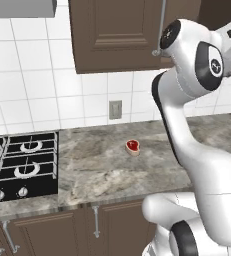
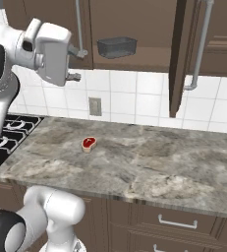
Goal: Retrieve the tupperware from the cabinet, then place the raw meat into the tupperware to avoid contamination.
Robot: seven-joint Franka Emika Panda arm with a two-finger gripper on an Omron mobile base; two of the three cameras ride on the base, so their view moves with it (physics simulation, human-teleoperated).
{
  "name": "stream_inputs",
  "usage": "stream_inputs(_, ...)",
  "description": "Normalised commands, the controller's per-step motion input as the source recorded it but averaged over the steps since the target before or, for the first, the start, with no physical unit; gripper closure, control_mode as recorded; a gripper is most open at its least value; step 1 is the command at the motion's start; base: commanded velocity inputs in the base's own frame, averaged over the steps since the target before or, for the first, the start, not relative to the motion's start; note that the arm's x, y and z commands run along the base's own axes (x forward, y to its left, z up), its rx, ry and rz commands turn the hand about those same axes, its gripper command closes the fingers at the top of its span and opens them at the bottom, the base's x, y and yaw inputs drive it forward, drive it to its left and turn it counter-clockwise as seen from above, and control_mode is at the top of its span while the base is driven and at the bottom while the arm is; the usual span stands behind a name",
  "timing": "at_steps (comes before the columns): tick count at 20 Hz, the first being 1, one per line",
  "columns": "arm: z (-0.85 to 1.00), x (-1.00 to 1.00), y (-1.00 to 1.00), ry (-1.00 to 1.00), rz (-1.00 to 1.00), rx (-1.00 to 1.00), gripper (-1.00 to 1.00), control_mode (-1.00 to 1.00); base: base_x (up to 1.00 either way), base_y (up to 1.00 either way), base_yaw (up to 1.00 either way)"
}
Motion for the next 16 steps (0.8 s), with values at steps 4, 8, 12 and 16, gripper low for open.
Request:
stream_inputs(4, 0.00, -0.22, 0.77, -0.07, 0.06, 0.10, -1.00, -1.00, 0.00, 0.00, 0.00)
stream_inputs(8, 0.00, -0.08, 0.67, -0.03, 0.07, 0.18, -1.00, -1.00, 0.00, 0.00, 0.00)
stream_inputs(12, 0.03, 0.00, 0.47, -0.01, 0.09, 0.21, -1.00, -1.00, 0.00, 0.00, 0.00)
stream_inputs(16, 0.07, 0.00, 0.07, -0.06, 0.01, 0.10, -1.00, -1.00, 0.00, 0.00, 0.00)
